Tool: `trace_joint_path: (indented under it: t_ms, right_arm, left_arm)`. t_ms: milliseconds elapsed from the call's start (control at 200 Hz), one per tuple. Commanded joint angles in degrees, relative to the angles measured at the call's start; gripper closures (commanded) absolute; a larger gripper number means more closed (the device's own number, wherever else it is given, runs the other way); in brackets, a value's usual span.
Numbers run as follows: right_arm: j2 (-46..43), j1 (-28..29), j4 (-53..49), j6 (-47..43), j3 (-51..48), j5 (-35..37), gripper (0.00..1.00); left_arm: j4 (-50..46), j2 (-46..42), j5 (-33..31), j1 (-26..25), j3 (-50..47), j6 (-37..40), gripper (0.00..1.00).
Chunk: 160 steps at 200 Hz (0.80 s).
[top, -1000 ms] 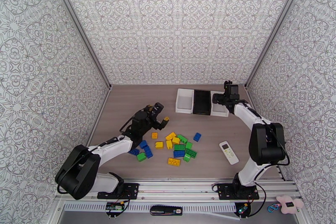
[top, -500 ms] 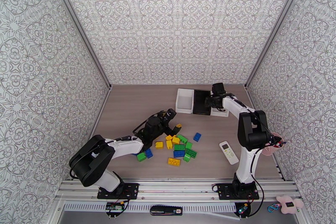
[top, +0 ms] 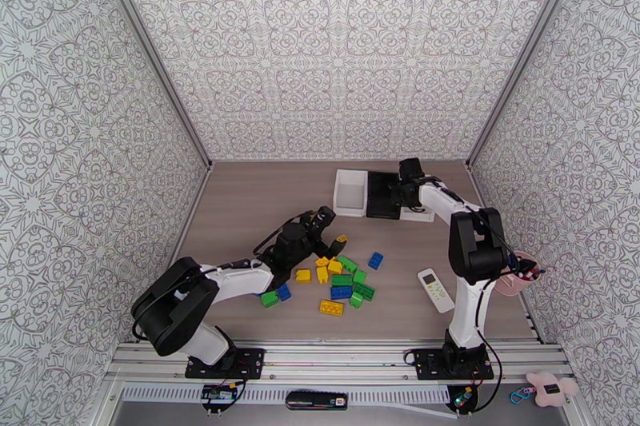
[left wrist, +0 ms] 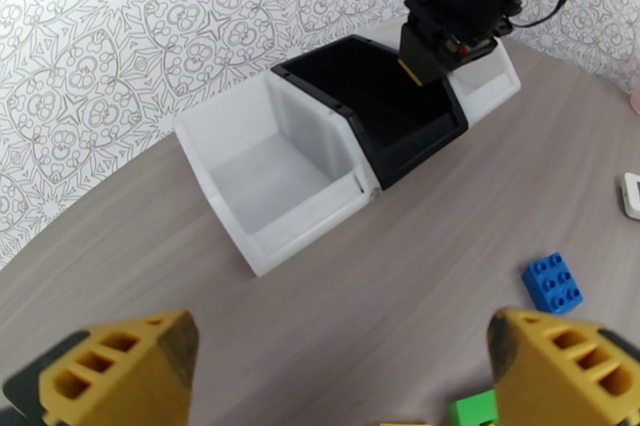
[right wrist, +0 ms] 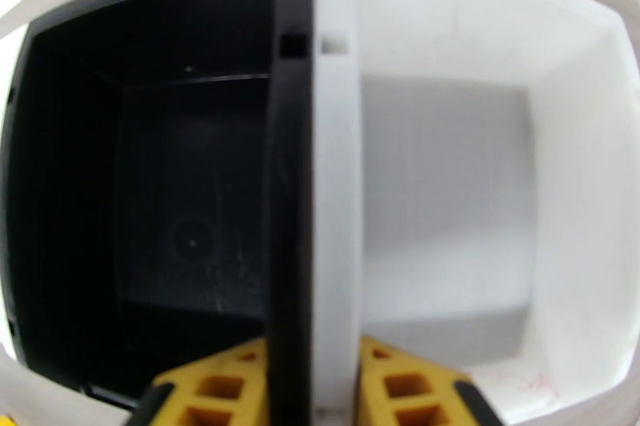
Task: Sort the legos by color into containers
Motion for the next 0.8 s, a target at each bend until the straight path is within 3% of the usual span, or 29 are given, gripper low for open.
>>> trace_joint_path:
  t_ms: [0, 500, 715, 795]
  right_arm:
    - [0.43, 2.76, -1.51, 0.86, 2.13, 0.03, 0.72]
    - [4.63, 14.32, -3.84, 12.09, 7.24, 3.03, 0.72]
    - [6.97, 16.74, -4.98, 14.13, 11.63, 2.58, 0.72]
    - [6.94, 16.85, -5.17, 13.95, 12.08, 2.68, 0.66]
  left_arm:
    - [1.12, -3.17, -2.80, -0.45, -2.61, -2.08, 0.00]
    - [-4.95, -18.08, -10.04, -0.88, -12.47, -1.91, 0.00]
    - [-10.57, -26.99, -12.74, -0.79, -16.27, -1.59, 0.00]
    - [-12.17, -29.72, -13.13, -0.62, -17.41, -1.70, 0.00]
